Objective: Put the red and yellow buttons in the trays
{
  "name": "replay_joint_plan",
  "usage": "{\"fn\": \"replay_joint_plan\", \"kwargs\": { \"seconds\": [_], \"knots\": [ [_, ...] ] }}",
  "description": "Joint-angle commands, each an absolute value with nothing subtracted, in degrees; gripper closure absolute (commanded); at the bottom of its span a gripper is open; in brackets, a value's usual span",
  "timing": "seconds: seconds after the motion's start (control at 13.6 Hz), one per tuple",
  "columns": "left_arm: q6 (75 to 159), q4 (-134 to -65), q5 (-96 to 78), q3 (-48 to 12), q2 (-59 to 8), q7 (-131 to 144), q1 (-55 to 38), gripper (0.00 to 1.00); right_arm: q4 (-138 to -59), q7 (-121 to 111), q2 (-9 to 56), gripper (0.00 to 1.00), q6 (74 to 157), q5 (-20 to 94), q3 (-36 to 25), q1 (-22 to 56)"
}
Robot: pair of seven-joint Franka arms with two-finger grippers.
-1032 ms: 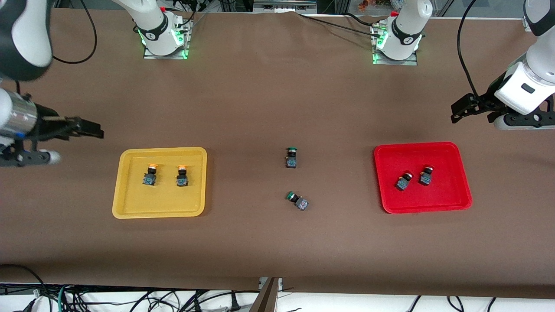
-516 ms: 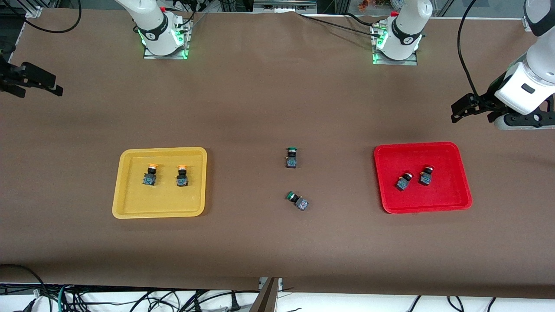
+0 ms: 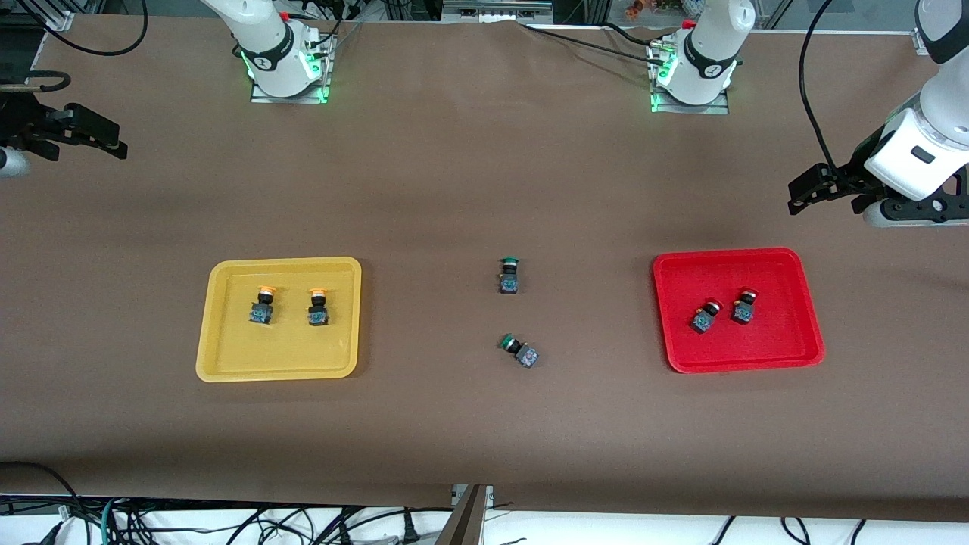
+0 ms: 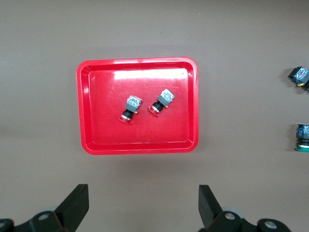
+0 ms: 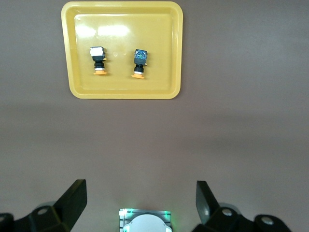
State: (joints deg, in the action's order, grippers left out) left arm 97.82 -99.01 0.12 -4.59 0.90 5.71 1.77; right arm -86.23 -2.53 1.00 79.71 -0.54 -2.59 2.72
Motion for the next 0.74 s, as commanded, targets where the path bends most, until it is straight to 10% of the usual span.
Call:
{"fn": "replay_joint_plan", "kwargs": {
  "seconds": [0.0, 0.66],
  "knots": [
    [97.38, -99.67, 0.79, -5.1, 1.85, 6.06, 2.37, 0.0, -86.58, -2.2, 0.61, 0.0, 79.1, -1.76, -1.14, 1.49],
    [97.21, -98.44, 1.76, -5.01, 0.44, 5.89, 2.37, 0.0, -84.99, -2.37, 2.2, 0.0, 78.66, -1.58, -1.41, 1.67]
  ]
}}
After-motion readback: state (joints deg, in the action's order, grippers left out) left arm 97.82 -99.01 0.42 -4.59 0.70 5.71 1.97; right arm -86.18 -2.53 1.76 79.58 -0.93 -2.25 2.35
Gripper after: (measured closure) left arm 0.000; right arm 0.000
